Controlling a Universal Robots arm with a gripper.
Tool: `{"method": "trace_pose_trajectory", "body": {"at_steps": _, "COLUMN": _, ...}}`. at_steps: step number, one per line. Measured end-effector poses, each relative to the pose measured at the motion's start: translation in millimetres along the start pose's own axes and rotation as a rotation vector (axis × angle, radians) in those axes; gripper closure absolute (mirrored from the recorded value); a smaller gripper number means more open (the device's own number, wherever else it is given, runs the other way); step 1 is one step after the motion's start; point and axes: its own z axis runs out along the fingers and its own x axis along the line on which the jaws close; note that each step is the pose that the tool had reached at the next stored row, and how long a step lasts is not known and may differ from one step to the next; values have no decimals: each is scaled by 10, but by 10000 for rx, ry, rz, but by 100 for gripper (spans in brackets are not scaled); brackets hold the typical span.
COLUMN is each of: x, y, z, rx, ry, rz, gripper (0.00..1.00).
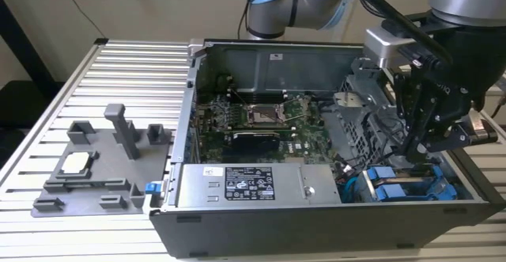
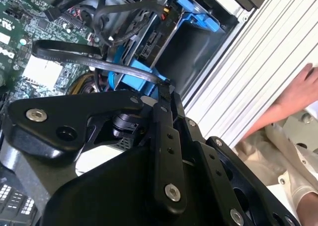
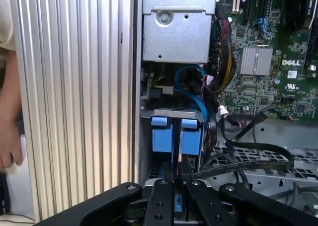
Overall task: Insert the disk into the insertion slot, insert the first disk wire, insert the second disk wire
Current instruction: 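Insert the second disk wire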
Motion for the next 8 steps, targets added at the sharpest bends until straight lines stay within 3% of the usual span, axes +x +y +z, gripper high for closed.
{"method": "trace_pose_trajectory", "body": {"at_steps": 3, "x": 8, "y": -49, "z": 8, "rx": -173, "ry": -10, "rz": -22, "gripper": 84}}
{"method": "trace_pose_trajectory", "body": {"at_steps": 8, "x": 19, "y": -158, "z": 26, "rx": -609, "ry": -35, "rz": -78, "gripper": 84}}
